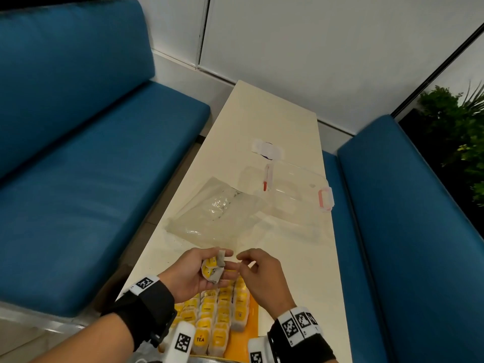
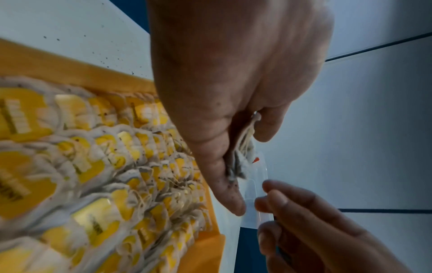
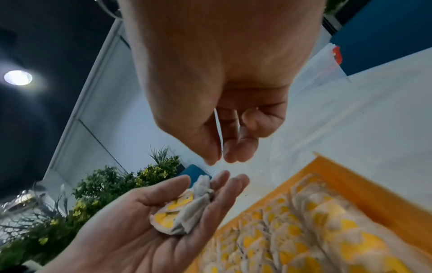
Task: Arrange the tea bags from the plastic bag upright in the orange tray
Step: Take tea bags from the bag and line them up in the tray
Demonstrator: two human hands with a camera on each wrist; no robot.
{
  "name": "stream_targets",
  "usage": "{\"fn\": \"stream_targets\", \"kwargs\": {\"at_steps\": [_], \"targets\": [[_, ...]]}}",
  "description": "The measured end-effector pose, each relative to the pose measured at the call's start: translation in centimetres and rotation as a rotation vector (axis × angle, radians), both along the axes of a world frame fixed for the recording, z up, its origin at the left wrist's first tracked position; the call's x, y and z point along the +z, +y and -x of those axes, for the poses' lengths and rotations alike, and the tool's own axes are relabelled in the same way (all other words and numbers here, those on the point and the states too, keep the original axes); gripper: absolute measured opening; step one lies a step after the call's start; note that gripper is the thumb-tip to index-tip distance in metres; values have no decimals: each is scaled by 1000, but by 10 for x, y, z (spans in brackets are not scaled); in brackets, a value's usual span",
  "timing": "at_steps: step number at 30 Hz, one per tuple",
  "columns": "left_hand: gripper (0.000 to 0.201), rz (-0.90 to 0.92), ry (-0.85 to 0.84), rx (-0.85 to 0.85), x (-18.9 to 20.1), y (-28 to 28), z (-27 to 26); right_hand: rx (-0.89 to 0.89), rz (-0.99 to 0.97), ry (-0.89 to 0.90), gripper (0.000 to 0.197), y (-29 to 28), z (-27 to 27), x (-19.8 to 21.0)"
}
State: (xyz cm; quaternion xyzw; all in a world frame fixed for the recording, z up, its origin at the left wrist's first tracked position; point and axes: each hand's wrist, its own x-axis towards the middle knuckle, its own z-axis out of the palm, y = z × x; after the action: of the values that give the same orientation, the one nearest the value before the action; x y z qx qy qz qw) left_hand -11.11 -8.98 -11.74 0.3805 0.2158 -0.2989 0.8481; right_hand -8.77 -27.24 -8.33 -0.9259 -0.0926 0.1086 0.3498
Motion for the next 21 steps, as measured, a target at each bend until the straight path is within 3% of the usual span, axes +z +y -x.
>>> {"fn": "stream_targets", "kwargs": {"at_steps": [3, 9, 15, 21], "targets": [[52, 3, -10, -22, 0, -2, -1, -27, -120, 78, 25, 6, -3, 5], [59, -20, -30, -67, 7, -7, -3, 25, -183, 143, 38, 16, -6, 6], [95, -31, -19, -197, 6, -7, -9, 220, -84, 70, 44, 16, -9, 3], [93, -49, -42, -217, 13, -10, -15, 289, -26, -29, 33, 21, -12, -4]]}}
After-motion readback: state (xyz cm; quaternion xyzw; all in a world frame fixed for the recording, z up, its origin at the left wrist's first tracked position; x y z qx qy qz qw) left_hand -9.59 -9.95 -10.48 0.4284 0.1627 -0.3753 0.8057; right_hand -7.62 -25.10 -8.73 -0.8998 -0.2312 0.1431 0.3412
